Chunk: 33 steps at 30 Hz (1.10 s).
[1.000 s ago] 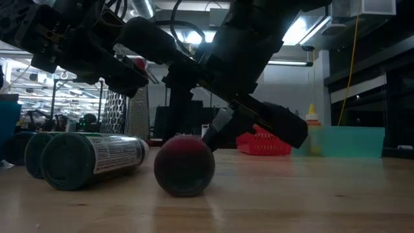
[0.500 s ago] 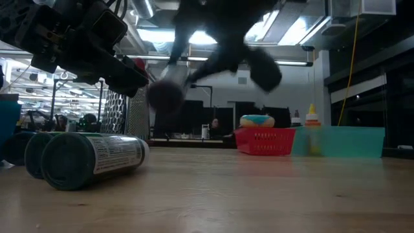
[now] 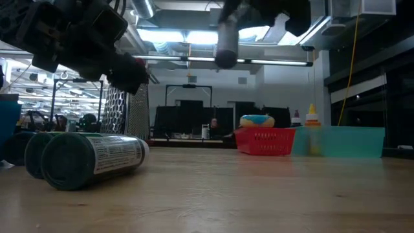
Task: Pick & Place Food Item
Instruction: Put the pink food coloring bottle into the green bin
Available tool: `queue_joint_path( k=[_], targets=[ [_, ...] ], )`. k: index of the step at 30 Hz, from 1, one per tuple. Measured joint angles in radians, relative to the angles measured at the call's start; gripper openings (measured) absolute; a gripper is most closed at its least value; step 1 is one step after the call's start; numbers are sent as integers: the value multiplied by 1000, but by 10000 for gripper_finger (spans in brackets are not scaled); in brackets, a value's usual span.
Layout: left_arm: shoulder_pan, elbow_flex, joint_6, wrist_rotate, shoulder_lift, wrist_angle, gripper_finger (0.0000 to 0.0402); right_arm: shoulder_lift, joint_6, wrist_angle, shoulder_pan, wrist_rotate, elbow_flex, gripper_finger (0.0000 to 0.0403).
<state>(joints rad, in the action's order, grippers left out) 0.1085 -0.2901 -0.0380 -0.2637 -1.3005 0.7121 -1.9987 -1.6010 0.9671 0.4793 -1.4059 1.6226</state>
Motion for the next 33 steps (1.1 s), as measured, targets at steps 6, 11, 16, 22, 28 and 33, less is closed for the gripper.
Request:
queue_joint_path(
  k=[6, 11, 16, 22, 28, 33],
  targets=[
    [0, 0, 4, -3, 0, 54, 184, 2, -309, 471, -46, -115, 0, 115],
    [-19, 0, 51, -6, 0, 63, 184, 61, -328, 581, -81, -141, -58, 116],
    [-54, -1, 60, -9, 0, 74, 184, 122, -322, 594, -140, -164, -110, 116],
    [-113, -1, 64, -58, 0, 85, 184, 134, -250, 581, -147, -165, -111, 115],
    [-168, -1, 35, -56, 0, 107, 184, 140, -224, 592, -110, -165, -75, 114],
    [-188, -1, 26, -50, 0, 133, 184, 113, -11, 530, -54, -168, 56, 114]
  ],
)
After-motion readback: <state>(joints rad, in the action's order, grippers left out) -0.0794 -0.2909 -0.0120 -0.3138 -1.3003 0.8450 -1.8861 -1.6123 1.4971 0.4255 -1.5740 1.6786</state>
